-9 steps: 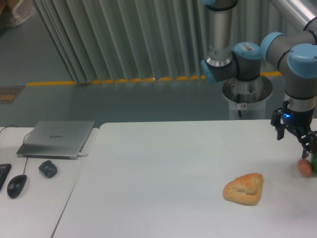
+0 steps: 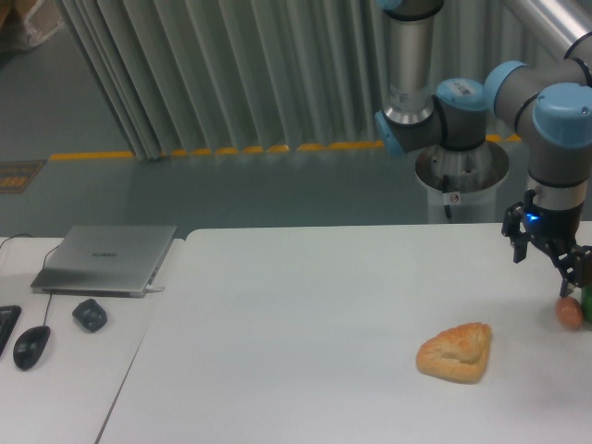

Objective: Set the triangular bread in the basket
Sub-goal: 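Move the gripper over the triangular golden bread bun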

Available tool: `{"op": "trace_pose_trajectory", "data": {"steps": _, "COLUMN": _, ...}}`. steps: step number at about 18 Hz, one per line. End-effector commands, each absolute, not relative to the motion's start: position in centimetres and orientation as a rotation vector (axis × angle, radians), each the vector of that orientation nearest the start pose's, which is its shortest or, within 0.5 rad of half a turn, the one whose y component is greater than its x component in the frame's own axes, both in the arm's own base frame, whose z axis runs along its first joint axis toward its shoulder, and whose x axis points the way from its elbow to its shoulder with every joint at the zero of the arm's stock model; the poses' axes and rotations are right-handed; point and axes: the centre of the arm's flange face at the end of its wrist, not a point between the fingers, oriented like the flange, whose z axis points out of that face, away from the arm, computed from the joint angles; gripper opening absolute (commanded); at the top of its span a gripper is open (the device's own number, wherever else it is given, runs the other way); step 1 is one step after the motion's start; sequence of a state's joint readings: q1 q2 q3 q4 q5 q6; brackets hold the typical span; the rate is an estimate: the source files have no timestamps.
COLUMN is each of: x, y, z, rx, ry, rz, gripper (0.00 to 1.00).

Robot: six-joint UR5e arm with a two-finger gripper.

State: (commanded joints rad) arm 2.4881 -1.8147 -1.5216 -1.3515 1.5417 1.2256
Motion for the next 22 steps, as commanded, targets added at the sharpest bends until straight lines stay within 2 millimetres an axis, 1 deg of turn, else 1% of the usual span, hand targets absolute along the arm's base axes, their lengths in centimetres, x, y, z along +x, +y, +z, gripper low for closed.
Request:
{"op": "trace_pose_trajectory", "data": {"steps": 5, "x": -38.5, "y": 46.7, "z": 40.4, "rx": -3.06, "ry": 0.474, "rz": 0.033, "gripper": 1.0}}
{"op": "trace_pose_trajectory", "data": {"steps": 7, "x": -38.2, "y": 46.6, "z": 39.7, "rx": -3.06, "ry": 0.472, "rz": 0.01, "gripper": 1.0}}
{"op": "trace_pose_trajectory", "data": {"steps": 11, "x": -37.9, "y": 47.2, "z": 39.6, "rx": -3.029, "ry": 0.308, "rz": -0.034, "gripper": 1.0}}
{"op": "trace_pose_trajectory", "data": {"steps": 12, "x": -37.6, "y": 47.7, "z": 39.4, "rx": -3.025, "ry": 0.287, "rz": -0.02, "gripper": 1.0}}
{"op": "trace_pose_trajectory", "data": {"steps": 14, "x": -36.5, "y": 49.7, "z": 38.9, "rx": -3.007, "ry": 0.258, "rz": 0.023, "gripper": 1.0}}
{"op": "trace_pose_trajectory", "data": {"steps": 16, "x": -35.6, "y": 51.3, "z": 37.6, "rx": -3.023, "ry": 0.184, "rz": 0.035, "gripper": 1.0}}
{"op": "trace_pose_trajectory", "data": {"steps": 17, "x": -35.3, "y": 51.8, "z": 37.2, "rx": -3.03, "ry": 0.156, "rz": 0.046, "gripper": 1.0}}
{"op": "trace_pose_trajectory", "data": {"steps": 18, "x": -34.6, "y": 52.4, "z": 36.6, "rx": -3.036, "ry": 0.144, "rz": 0.05, "gripper": 1.0}}
{"op": "trace_pose_trajectory", "data": {"steps": 19, "x": -33.3, "y": 53.0, "z": 35.9, "rx": -3.048, "ry": 0.171, "rz": 0.061, "gripper": 1.0}}
{"op": "trace_pose_trajectory", "data": {"steps": 20, "x": -32.7, "y": 53.4, "z": 34.8, "rx": -3.076, "ry": 0.201, "rz": 0.092, "gripper": 1.0}}
{"op": "trace_pose_trajectory", "data": {"steps": 21, "x": -31.2, "y": 55.0, "z": 32.6, "rx": -3.142, "ry": 0.282, "rz": 0.168, "gripper": 1.0}}
{"op": "trace_pose_trajectory", "data": {"steps": 22, "x": -29.9, "y": 56.0, "z": 31.6, "rx": -3.184, "ry": 0.337, "rz": 0.217, "gripper": 1.0}}
